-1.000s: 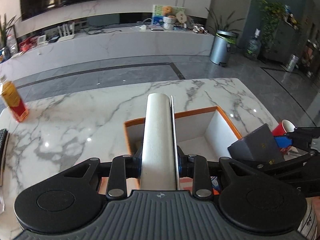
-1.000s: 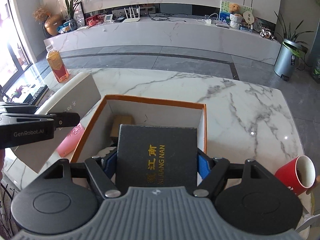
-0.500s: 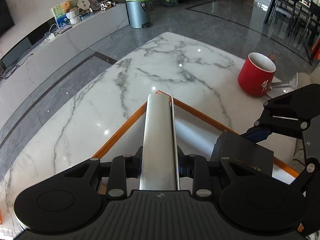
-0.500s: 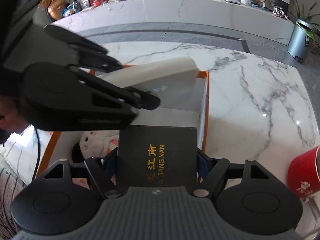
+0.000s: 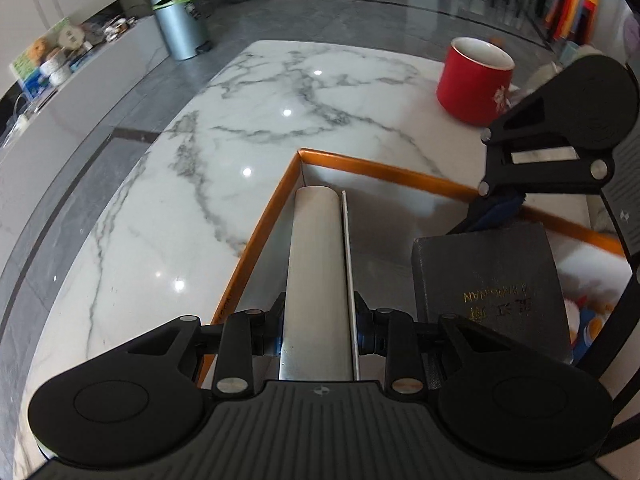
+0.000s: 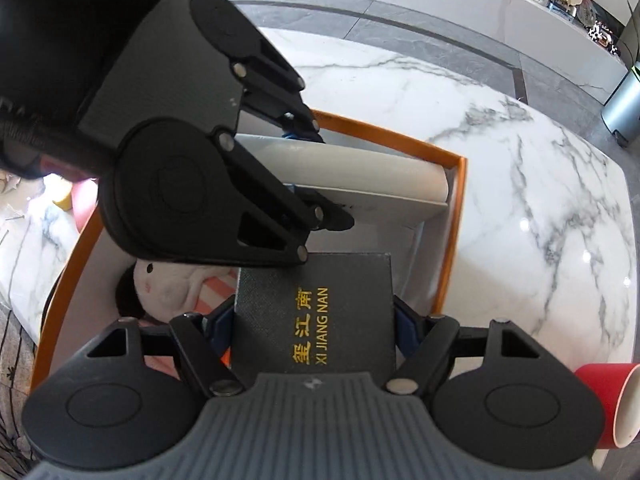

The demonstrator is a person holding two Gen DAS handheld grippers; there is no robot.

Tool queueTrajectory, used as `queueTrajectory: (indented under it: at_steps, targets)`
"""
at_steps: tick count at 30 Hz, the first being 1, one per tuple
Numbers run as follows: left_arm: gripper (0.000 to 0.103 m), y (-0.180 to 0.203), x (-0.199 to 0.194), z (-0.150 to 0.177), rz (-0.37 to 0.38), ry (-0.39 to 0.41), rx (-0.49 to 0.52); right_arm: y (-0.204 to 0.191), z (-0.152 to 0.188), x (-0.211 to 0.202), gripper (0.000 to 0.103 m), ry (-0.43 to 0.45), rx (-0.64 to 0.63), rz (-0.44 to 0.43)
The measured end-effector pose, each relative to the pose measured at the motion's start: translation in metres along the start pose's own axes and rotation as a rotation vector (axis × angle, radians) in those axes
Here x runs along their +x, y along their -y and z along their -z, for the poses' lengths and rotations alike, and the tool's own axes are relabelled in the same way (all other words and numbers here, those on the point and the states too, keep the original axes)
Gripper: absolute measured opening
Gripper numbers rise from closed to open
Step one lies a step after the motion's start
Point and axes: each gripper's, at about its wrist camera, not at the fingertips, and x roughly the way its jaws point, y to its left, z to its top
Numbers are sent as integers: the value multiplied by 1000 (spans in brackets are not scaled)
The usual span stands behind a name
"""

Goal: Organize objects
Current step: 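Lower the white case into the orange box and open the left tool while the right holds the black box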

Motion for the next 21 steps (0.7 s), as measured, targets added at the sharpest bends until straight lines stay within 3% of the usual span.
queueTrajectory:
  at_steps: [12, 16, 18, 21]
  targets:
    - [34, 1, -2, 8, 66, 69, 134, 5, 2, 5, 77, -5, 4, -10]
    - [36, 9, 3, 10, -22, 78, 230, 9, 8, 1, 77, -1, -1, -21]
    - [44, 14, 3, 8, -65, 68, 246, 10, 7, 1, 77, -7, 5, -20]
    - [50, 10, -1, 2, -43, 56, 206, 10, 4, 2, 77, 1, -4, 4]
